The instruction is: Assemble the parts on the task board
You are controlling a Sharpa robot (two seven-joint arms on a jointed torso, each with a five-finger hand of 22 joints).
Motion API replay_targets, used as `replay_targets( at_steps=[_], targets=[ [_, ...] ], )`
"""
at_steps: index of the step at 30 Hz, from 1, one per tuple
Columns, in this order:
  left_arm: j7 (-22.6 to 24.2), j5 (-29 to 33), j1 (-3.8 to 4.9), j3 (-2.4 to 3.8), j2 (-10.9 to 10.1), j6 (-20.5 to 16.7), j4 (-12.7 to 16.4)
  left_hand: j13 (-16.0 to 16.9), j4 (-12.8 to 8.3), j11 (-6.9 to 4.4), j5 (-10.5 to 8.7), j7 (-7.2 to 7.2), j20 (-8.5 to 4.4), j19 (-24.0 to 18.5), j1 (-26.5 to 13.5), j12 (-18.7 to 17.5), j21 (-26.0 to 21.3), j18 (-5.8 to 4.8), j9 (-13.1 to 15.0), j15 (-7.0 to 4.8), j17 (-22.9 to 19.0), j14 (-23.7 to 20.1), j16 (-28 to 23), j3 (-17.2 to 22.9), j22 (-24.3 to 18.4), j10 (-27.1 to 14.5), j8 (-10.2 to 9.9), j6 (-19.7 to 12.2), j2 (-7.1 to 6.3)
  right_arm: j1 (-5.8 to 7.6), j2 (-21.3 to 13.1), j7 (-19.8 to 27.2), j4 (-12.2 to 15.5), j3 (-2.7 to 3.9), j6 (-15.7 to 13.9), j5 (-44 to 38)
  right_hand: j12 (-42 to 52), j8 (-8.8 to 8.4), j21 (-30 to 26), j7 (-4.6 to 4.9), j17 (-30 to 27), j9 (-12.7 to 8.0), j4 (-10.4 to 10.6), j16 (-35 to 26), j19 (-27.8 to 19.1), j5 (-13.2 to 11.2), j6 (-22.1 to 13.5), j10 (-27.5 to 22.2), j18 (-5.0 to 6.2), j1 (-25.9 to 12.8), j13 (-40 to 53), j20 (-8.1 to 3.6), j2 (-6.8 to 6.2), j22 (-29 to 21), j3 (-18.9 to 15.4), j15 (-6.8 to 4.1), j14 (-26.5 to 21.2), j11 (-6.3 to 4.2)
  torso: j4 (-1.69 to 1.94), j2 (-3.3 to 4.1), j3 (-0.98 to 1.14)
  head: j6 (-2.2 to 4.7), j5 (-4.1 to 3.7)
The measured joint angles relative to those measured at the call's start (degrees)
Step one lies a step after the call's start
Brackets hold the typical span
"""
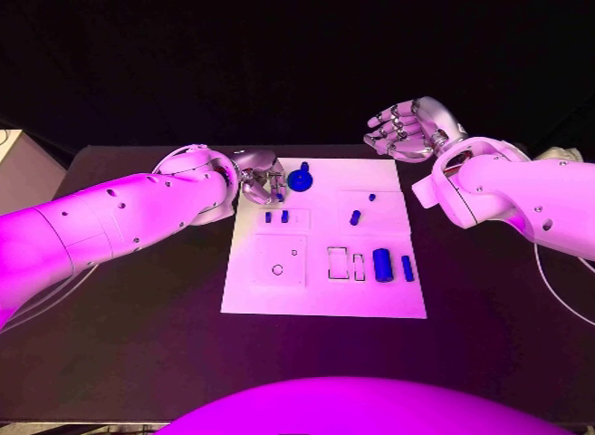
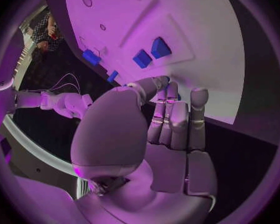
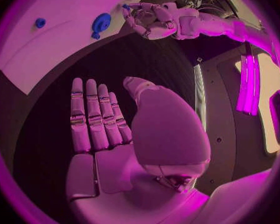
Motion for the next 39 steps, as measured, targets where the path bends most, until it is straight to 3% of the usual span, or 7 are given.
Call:
replay_targets(
  at_steps=[13,39],
  targets=[
    [-0.3,0.07,0.06,0.0,0.12,0.57,-0.02,0.13,0.0,0.01,0.0,-0.22,0.0,0.0,0.0,0.01,0.0,0.01,0.1,0.0,0.0,0.0,0.0,0.0,0.06,0.0,-0.01,0.21,0.0,0.0,0.02,0.0,-0.01,0.0,0.0,0.01,0.0,0.0,0.0,0.0,-0.14,0.0,-0.16,0.0,0.0,0.0,0.0,0.0,0.0,0.0,-0.12,0.0,0.0,-0.19,-0.16,0.0,0.0,0.0,-0.03,0.01,-0.03,-0.05,0.08],
    [-0.39,0.36,0.45,-0.59,1.15,1.94,-1.61,0.16,-0.16,0.02,0.03,-0.13,-0.1,-0.95,-0.44,-0.83,-0.24,0.01,0.14,0.0,-0.38,0.0,0.0,-0.16,-0.78,0.0,-0.57,0.28,-0.02,0.0,0.06,0.0,-0.07,0.0,0.02,0.02,0.0,0.0,0.0,0.0,-0.13,0.01,-0.16,0.0,0.0,0.0,0.0,0.0,0.0,0.0,-0.11,0.0,0.0,-0.18,-0.16,0.0,0.0,0.0,-0.08,0.0,0.0,-0.12,-0.02]
  ],
)
